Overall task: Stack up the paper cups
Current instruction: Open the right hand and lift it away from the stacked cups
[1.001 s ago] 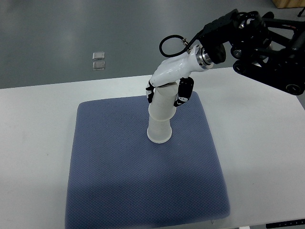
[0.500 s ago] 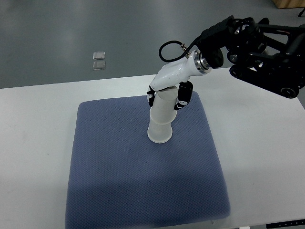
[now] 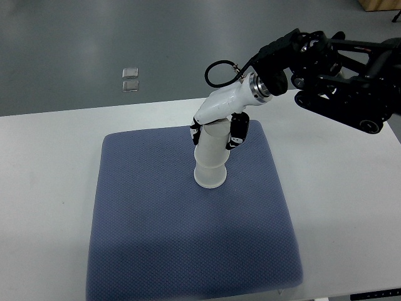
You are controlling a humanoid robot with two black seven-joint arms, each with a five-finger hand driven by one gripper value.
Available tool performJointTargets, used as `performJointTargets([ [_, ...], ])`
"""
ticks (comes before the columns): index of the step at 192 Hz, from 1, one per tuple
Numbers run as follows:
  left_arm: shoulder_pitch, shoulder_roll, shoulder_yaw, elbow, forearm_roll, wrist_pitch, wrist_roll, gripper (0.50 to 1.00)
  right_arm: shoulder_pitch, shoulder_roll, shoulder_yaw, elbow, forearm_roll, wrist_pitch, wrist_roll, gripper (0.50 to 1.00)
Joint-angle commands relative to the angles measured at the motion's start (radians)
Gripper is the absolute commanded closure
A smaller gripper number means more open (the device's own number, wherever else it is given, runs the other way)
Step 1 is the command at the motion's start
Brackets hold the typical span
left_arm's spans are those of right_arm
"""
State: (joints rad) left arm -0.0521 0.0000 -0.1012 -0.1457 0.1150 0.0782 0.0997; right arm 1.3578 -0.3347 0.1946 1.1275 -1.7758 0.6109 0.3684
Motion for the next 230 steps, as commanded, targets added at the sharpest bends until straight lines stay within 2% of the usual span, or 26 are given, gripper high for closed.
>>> performJointTargets([
  [1,0.000,0.000,0.000,0.000,0.000,0.000,0.000,0.500,-0.002,0.000,0.000,0.000,0.002,0.000,0.000,0.713],
  [10,0.000,0.000,0.000,0.000,0.000,0.000,0.000,0.500,-0.002,0.000,0.000,0.000,0.002,0.000,0.000,0.705],
  [31,0.000,0.000,0.000,0.000,0.000,0.000,0.000,0.500,-0.002,0.000,0.000,0.000,0.002,0.000,0.000,0.609],
  [44,0.000,0.000,0.000,0.000,0.000,0.000,0.000,0.500,-0.002,0.000,0.000,0.000,0.009,0.000,0.000,0.587],
  [152,0.000,0.000,0.000,0.000,0.000,0.000,0.000,0.500,-0.011,0.005,0.020,-0.006,0.018,0.000,0.001,0.585],
  [187,0.000,0.000,0.000,0.000,0.000,0.000,0.000,0.500,-0.020,-0.004,0.137,-0.098,0.039,0.000,0.003,0.583],
  [230,0.000,0.000,0.000,0.000,0.000,0.000,0.000,0.500,-0.055,-0.012,0.249,-0.196,0.254,0.000,0.001,0.583],
])
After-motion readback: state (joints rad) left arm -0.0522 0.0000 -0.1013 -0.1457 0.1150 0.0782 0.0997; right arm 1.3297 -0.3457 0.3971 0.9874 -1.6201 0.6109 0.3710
